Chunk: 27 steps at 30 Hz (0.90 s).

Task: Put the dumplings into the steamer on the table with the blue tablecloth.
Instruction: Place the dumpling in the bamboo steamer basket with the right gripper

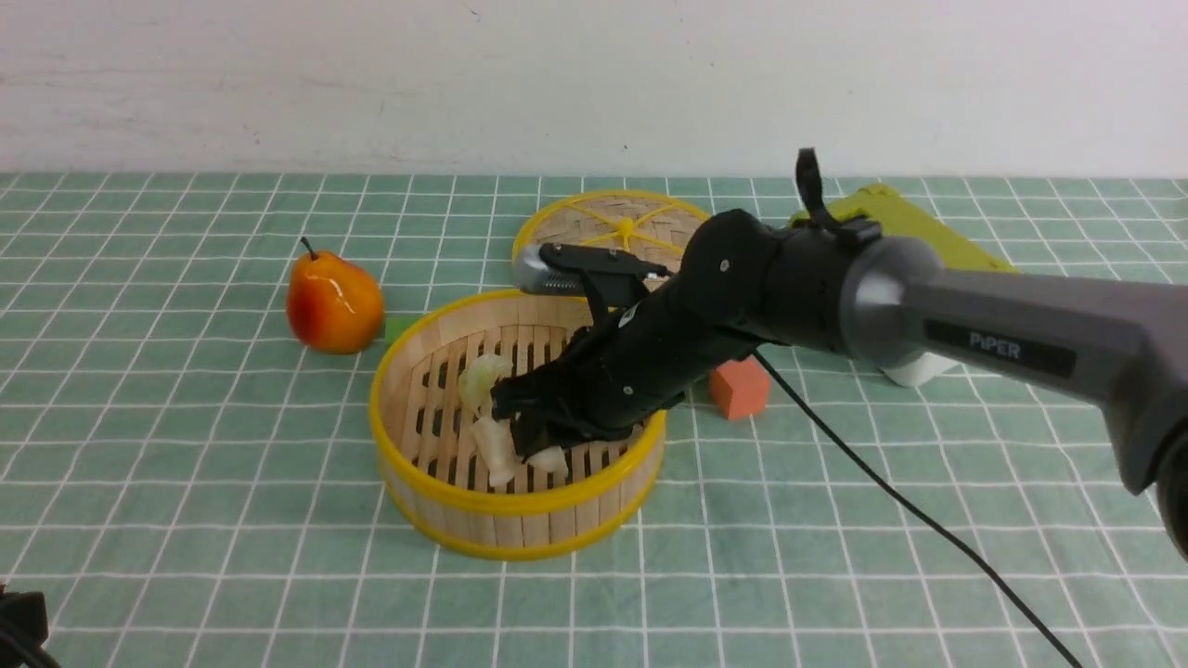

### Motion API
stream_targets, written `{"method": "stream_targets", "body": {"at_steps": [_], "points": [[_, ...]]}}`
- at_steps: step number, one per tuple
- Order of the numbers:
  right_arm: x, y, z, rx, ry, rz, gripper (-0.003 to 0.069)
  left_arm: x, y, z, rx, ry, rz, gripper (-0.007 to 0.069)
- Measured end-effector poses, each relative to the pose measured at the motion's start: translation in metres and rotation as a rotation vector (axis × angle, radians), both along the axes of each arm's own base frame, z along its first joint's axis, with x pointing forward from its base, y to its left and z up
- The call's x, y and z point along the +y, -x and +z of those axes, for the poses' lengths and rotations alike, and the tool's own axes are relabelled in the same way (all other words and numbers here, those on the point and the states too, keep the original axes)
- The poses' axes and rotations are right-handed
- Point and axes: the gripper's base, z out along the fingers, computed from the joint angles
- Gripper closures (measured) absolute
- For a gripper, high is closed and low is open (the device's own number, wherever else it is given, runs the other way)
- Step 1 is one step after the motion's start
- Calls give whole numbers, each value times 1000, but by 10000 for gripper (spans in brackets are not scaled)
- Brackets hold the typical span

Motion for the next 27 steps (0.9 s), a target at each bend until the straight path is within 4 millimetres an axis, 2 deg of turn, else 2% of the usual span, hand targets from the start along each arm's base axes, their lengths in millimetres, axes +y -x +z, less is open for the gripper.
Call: {"method": "stream_targets", "body": {"at_steps": [3, 7, 12, 18, 21, 27], "points": [[-1, 0, -3, -4, 21, 12, 450, 0, 0, 0, 0, 0, 0, 587], [-1, -1, -2, -18, 33, 21, 351, 0, 0, 0, 0, 0, 0, 586], [-2, -4, -2, -52, 51, 21, 303, 0, 0, 0, 0, 0, 0, 581], [-4, -6, -2, -87, 77, 28, 325, 0, 0, 0, 0, 0, 0, 575], [-6, -8, -2, -121, 111, 42, 381, 0, 0, 0, 0, 0, 0, 571], [-7, -9, -2, -128, 105, 30, 407, 0, 0, 0, 0, -1, 0, 568]]}}
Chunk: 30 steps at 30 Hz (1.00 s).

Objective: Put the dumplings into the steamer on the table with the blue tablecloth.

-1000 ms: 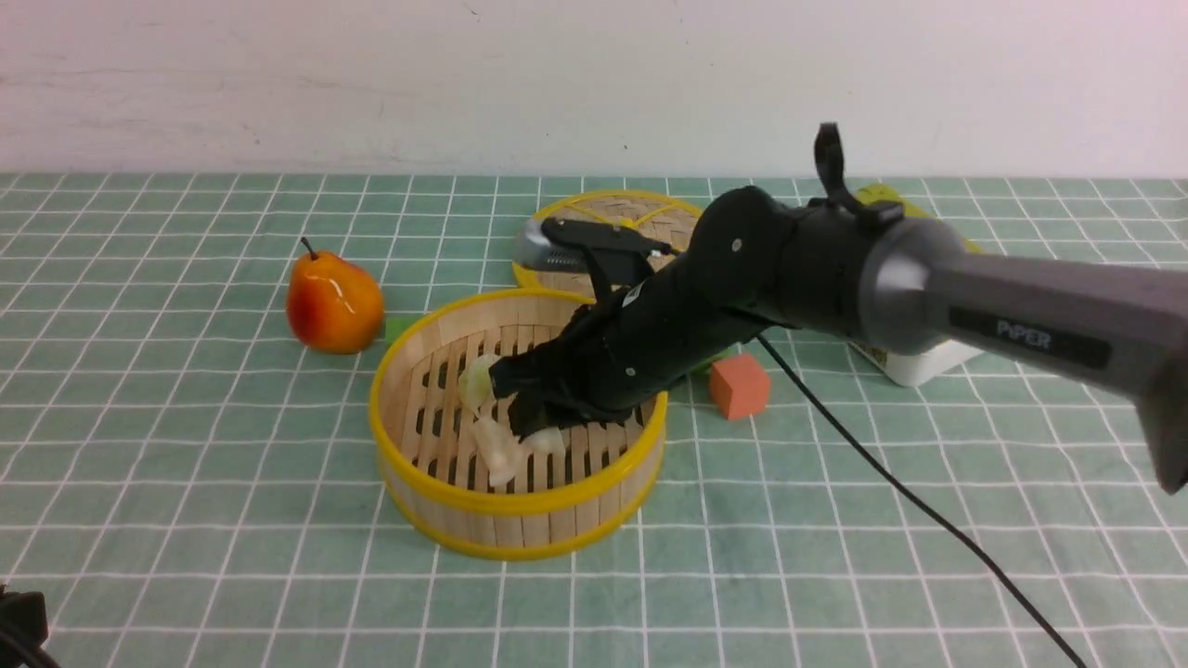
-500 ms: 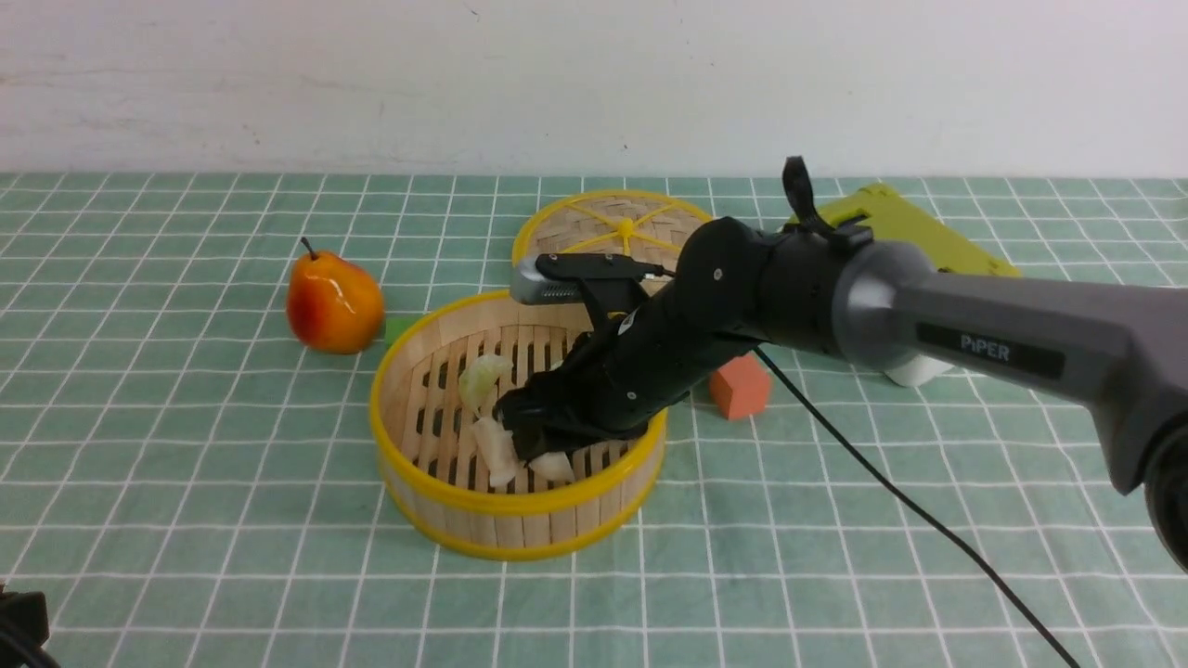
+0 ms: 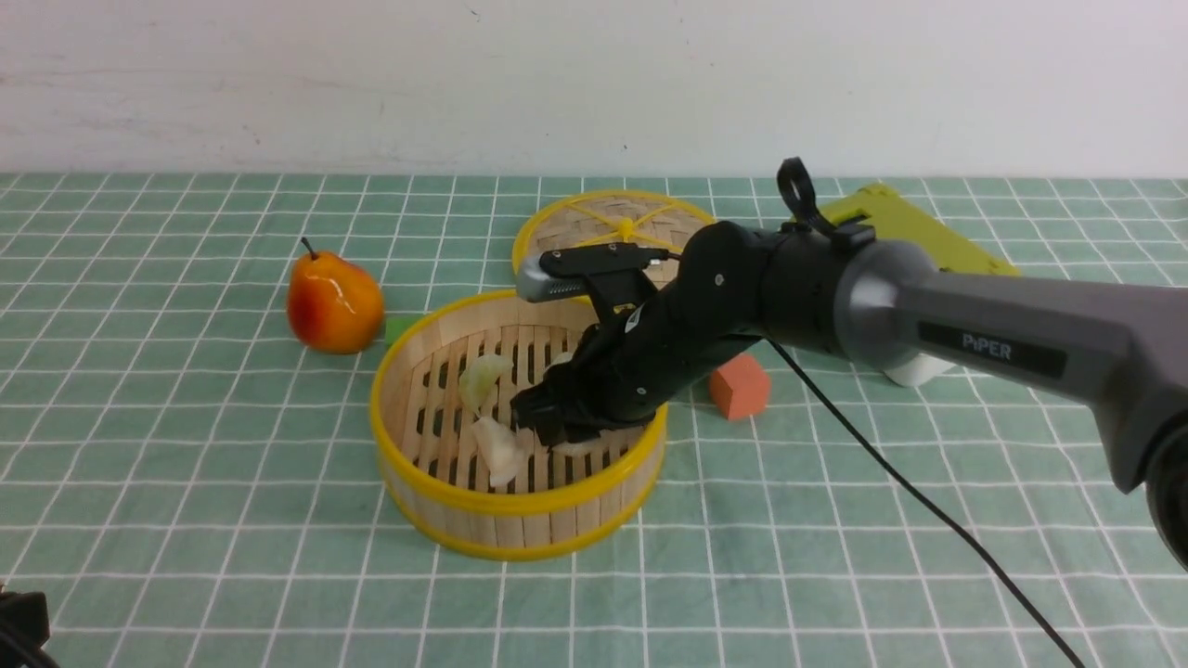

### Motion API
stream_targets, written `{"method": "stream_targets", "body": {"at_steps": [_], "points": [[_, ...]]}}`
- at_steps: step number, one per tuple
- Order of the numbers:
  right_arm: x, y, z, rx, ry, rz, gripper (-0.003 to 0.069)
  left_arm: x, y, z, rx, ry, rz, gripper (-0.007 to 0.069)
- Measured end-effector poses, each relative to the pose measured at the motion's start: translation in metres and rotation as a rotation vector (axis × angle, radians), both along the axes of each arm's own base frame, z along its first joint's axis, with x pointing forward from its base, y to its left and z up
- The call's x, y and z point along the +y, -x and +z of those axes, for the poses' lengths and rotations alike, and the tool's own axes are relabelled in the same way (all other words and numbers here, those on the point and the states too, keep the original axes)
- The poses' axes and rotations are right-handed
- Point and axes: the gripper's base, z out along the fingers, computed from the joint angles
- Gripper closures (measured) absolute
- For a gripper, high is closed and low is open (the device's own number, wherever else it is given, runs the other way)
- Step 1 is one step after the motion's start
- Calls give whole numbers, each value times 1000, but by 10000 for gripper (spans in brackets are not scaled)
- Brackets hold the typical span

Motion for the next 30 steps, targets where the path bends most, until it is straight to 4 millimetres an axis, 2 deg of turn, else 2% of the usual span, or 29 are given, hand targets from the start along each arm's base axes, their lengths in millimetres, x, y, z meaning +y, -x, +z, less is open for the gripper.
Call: {"method": "stream_targets", "body": {"at_steps": [4, 6, 9, 11, 13, 17, 18, 20, 23, 25, 26, 27, 28, 30], "points": [[-1, -1, 0, 6, -10, -15, 381, 0, 0, 0, 0, 0, 0, 568], [-1, -1, 1, 11, -20, -29, 336, 0, 0, 0, 0, 0, 0, 568], [-2, 0, 11, 1, -37, -37, 281, 0, 0, 0, 0, 0, 0, 568], [-3, 3, 30, -25, -60, -39, 251, 0, 0, 0, 0, 0, 0, 568], [-6, 7, 53, -60, -85, -37, 243, 0, 0, 0, 0, 0, 0, 568], [-21, 25, 124, -210, -93, 3, 274, 0, 0, 0, 0, 0, 0, 565], [-29, 35, 151, -274, -89, 15, 297, 0, 0, 0, 0, 0, 0, 565], [-48, 53, 192, -385, -56, 28, 359, 0, 0, 0, 0, 0, 0, 565], [-86, 92, 252, -549, 33, 33, 480, 0, 0, 0, 0, 0, 0, 565], [-109, 119, 281, -614, 88, 17, 546, 0, 0, 0, -1, -1, 0, 564], [-118, 128, 287, -629, 122, 5, 579, 0, 0, 0, -1, -1, 0, 564], [-136, 149, 302, -664, 159, -26, 625, 0, 0, 0, 0, 0, 0, 561], [-138, 151, 303, -667, 165, -31, 632, 0, 0, 0, 0, 0, 0, 561], [-167, 184, 310, -687, 226, -105, 675, 0, 0, 0, 0, 0, 0, 557]]}}
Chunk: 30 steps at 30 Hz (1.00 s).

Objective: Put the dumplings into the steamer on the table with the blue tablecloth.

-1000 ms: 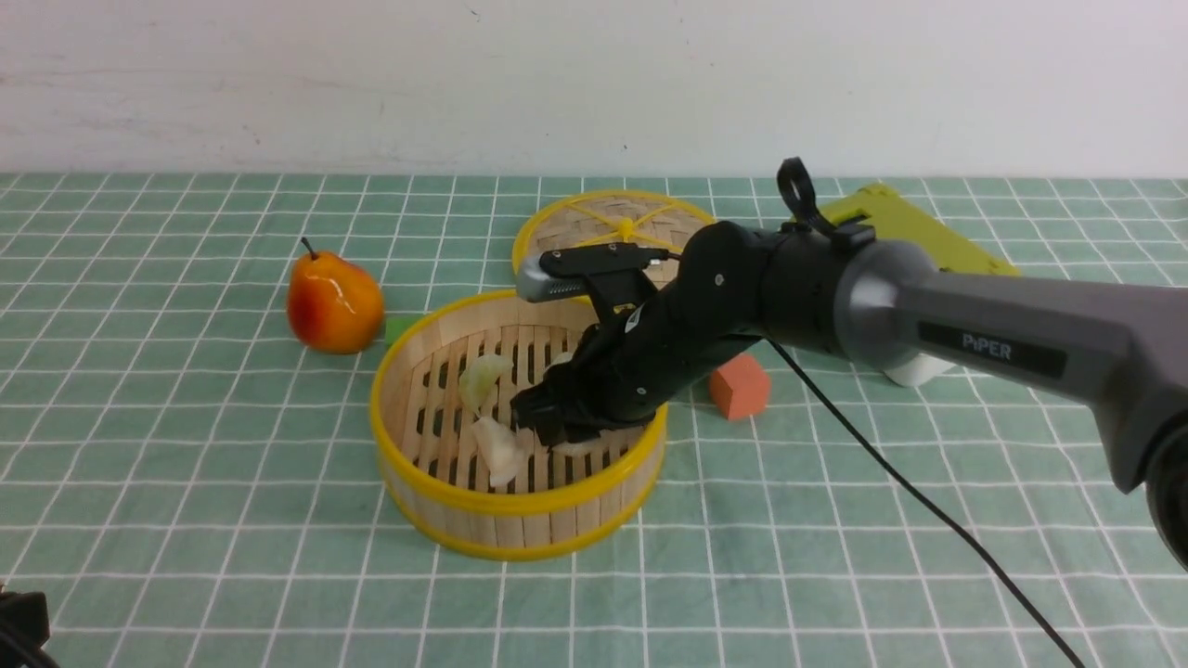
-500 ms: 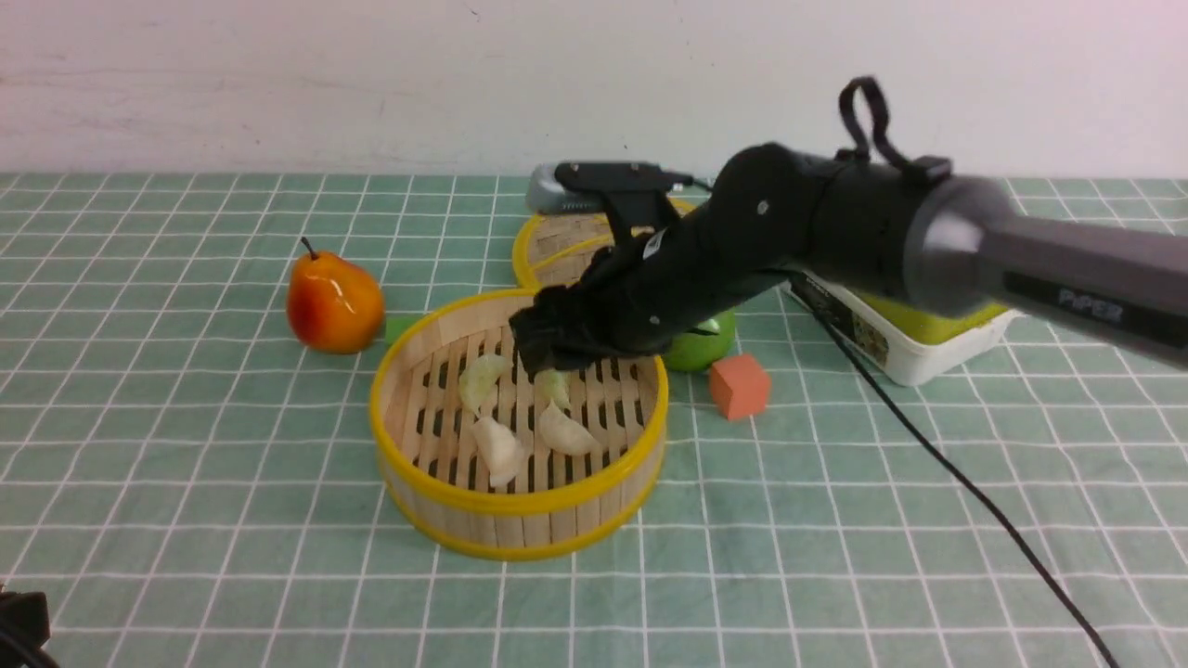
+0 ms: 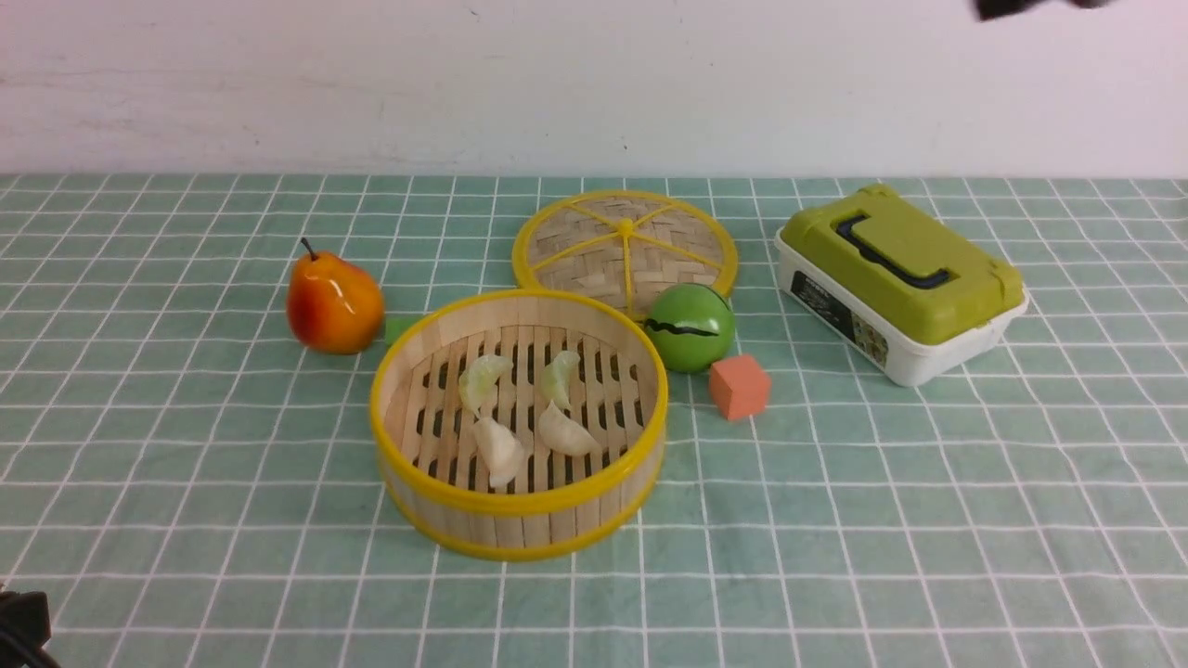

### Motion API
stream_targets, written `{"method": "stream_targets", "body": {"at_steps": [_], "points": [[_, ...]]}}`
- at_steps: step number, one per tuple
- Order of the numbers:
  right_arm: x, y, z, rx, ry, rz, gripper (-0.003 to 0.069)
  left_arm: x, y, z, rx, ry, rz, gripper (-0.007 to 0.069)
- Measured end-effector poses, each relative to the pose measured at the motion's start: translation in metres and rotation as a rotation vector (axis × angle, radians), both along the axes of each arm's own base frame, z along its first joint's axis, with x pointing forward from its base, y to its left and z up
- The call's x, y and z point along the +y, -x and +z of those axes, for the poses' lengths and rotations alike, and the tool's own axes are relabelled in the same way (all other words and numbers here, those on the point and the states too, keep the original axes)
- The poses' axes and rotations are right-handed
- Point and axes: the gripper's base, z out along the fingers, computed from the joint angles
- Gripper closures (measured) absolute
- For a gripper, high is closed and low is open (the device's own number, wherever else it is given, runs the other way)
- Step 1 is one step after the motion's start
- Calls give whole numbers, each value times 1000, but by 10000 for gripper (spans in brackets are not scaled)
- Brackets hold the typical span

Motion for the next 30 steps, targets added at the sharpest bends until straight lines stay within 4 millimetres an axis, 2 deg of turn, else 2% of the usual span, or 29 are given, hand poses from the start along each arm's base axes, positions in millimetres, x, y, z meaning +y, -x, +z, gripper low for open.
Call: {"method": "stream_targets", "body": {"at_steps": [3, 5, 6, 9, 10, 11, 12, 13, 15, 19, 23, 26, 30], "points": [[-24, 29, -11, 8, -8, -78, 678, 0, 0, 0, 0, 0, 0, 554], [-42, 55, -39, 4, -50, -113, 678, 0, 0, 0, 0, 0, 0, 551], [-47, 64, -43, -17, -74, -111, 678, 0, 0, 0, 0, 0, 0, 551], [-57, 89, -80, -91, -182, -80, 678, 0, 0, 0, 0, -1, 0, 547], [-59, 97, -99, -110, -225, -64, 678, 0, 0, 0, 0, -1, 0, 547], [-61, 104, -105, -158, -270, -41, 678, 0, 0, 0, 0, -1, 0, 546], [-62, 112, -128, -190, -325, -11, 678, 0, 0, 0, 0, -1, 0, 545], [-63, 118, -134, -240, -369, 18, 678, 0, 0, 0, 0, -1, 0, 544], [-64, 133, -165, -343, -477, 107, 678, 0, 0, 0, 0, -1, 0, 541], [-62, 147, -206, -444, -567, 219, 675, 0, 0, 0, 4, -3, 1, 536], [-59, 158, -233, -531, -641, 324, 673, 0, 0, -1, 7, -4, 2, 533], [-58, 163, -250, -549, -661, 372, 673, 0, 0, -1, 7, -4, 2, 533], [-58, 162, -256, -538, -630, 362, 669, 0, 0, -1, 7, -4, 2, 533]]}}
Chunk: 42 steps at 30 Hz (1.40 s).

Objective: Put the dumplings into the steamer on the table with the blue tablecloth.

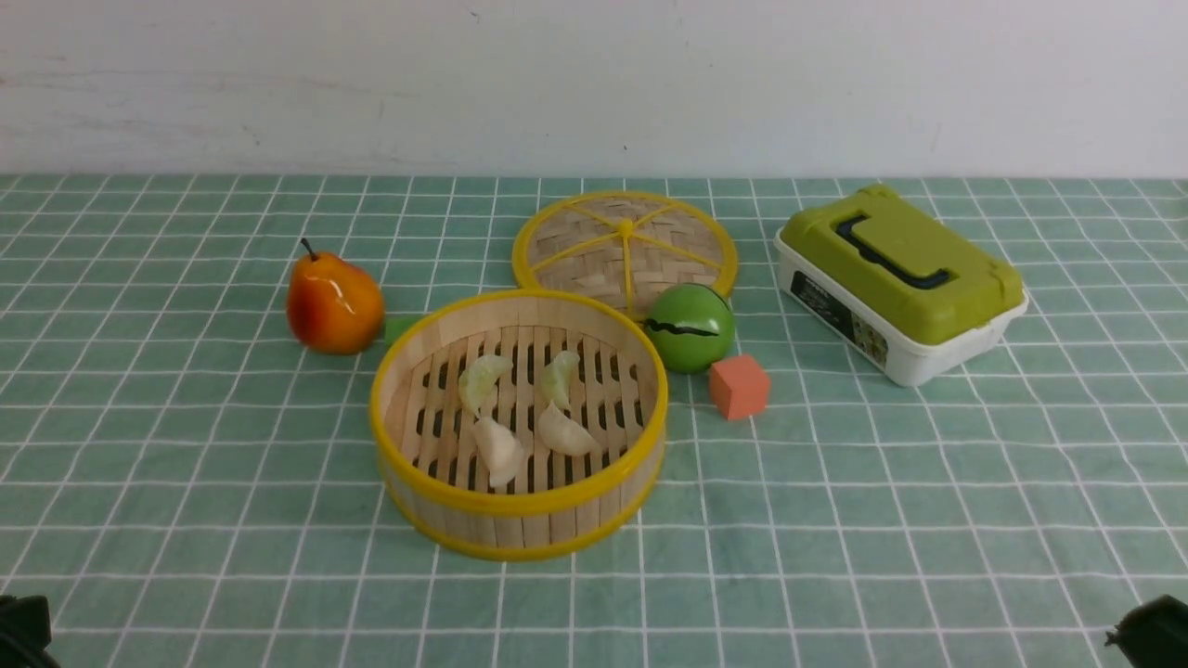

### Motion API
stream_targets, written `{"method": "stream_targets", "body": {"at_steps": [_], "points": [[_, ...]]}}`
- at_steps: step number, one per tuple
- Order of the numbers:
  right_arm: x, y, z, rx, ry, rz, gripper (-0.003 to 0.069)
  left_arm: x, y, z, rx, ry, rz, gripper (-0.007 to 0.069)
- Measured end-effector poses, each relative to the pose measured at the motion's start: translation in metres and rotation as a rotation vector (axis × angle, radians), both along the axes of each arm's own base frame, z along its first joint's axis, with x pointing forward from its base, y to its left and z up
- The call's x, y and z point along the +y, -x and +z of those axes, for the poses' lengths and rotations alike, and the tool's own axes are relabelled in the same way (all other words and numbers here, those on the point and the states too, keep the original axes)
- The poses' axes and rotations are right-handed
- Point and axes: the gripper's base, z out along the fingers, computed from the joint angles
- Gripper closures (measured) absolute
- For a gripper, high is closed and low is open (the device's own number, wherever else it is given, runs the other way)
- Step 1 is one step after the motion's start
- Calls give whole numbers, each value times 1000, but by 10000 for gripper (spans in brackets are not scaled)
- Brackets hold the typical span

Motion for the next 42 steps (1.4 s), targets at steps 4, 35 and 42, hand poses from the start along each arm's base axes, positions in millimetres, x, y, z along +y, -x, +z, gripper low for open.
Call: {"method": "stream_targets", "body": {"at_steps": [4, 35, 42], "points": [[-5, -8, -9, 134, 1, -82, 666, 0, 0, 0, 0, 0, 0, 533], [-51, 0, -63, 660, 132, -697, 661, 0, 0, 0, 4, -2, 2, 499], [-50, 0, -63, 664, 126, -694, 657, 0, 0, 0, 5, -3, 2, 495]]}}
